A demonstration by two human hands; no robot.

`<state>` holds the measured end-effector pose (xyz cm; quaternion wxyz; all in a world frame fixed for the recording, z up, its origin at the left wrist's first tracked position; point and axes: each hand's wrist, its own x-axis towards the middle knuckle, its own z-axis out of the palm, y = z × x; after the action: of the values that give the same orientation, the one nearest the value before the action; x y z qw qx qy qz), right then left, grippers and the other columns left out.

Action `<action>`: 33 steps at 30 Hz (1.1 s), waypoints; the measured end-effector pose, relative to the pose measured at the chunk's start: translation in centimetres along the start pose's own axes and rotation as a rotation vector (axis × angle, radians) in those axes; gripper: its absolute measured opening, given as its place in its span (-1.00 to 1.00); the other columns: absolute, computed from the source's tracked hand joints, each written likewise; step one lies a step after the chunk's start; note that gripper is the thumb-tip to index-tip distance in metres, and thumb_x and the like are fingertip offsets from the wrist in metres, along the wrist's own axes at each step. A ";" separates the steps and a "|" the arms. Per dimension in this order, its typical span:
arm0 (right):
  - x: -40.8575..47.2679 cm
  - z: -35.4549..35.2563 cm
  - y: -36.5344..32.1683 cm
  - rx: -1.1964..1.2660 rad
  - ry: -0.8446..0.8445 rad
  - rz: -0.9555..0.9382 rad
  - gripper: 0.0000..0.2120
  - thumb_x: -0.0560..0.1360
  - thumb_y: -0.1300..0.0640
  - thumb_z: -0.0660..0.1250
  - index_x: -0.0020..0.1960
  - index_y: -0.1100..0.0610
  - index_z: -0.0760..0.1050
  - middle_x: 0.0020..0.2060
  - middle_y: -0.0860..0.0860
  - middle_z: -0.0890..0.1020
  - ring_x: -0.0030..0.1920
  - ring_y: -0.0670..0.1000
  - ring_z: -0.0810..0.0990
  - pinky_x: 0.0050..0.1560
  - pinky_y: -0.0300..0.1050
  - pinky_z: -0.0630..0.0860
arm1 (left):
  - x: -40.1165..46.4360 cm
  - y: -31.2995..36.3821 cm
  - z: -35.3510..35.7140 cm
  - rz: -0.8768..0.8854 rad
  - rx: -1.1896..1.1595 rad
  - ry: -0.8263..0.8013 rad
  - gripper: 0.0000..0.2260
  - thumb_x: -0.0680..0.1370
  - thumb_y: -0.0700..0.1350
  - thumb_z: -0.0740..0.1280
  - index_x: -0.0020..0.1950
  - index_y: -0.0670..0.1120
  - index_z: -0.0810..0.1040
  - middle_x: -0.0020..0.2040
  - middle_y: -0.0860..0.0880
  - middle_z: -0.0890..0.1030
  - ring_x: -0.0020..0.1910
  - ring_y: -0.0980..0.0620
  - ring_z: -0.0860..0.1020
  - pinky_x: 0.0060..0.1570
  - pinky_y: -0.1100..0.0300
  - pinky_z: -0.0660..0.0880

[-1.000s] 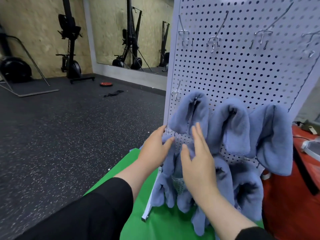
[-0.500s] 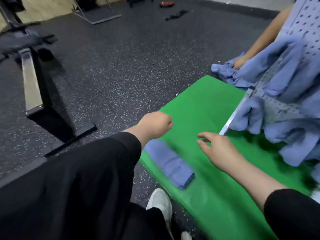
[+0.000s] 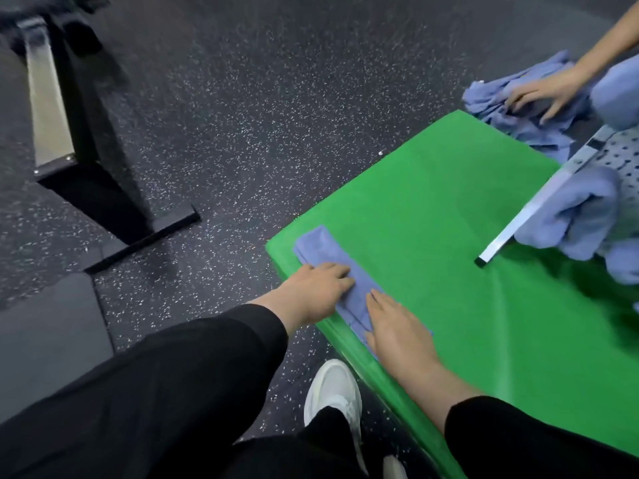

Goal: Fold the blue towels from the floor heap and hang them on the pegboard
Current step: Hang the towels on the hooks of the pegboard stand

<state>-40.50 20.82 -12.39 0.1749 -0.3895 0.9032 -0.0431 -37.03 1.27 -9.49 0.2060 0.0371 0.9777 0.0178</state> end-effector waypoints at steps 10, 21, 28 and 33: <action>0.7 -5.3 0.1 0.158 0.148 0.142 -0.77 0.58 0.16 0.16 0.17 0.06 0.50 0.12 0.10 0.64 0.08 0.21 0.60 -0.02 0.05 0.48 | 1.5 0.6 -2.4 -0.010 0.036 0.209 -0.79 0.56 -0.04 0.30 0.18 0.01 0.55 0.13 -0.04 0.52 0.18 -0.11 0.50 0.03 0.02 0.29; -7.3 -23.4 7.9 0.297 0.496 0.165 -0.58 0.49 -0.05 0.45 0.29 0.05 0.50 0.12 0.05 0.64 0.12 0.17 0.59 0.04 0.08 0.52 | 2.7 10.6 -21.3 0.141 -0.280 0.551 -0.86 0.53 -0.06 0.33 0.00 -0.11 0.49 -0.05 -0.15 0.65 -0.05 -0.22 0.59 -0.17 -0.05 0.49; -13.9 -33.6 12.5 0.215 0.725 0.270 -0.85 0.55 0.13 0.30 0.07 0.13 0.57 -0.09 0.17 0.66 -0.02 0.25 0.60 -0.08 0.11 0.49 | 1.7 19.4 -31.4 0.183 -0.233 0.806 -0.86 0.54 0.00 0.32 0.02 -0.03 0.47 0.02 -0.01 0.61 0.02 -0.13 0.58 -0.19 0.00 0.45; -16.8 -40.7 13.7 0.320 0.898 0.224 -0.83 0.56 0.15 0.31 0.12 0.02 0.58 -0.12 0.10 0.69 -0.07 0.20 0.58 -0.12 0.02 0.44 | 0.7 22.6 -38.9 0.142 -0.382 0.961 -0.84 0.55 -0.03 0.25 0.10 0.04 0.53 0.01 0.00 0.64 0.00 -0.16 0.59 -0.10 -0.05 0.53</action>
<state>-53.45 40.04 27.46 -0.1706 -0.2013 0.9078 -0.3260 -51.90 23.09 26.94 -0.2647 0.0526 0.9363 0.2249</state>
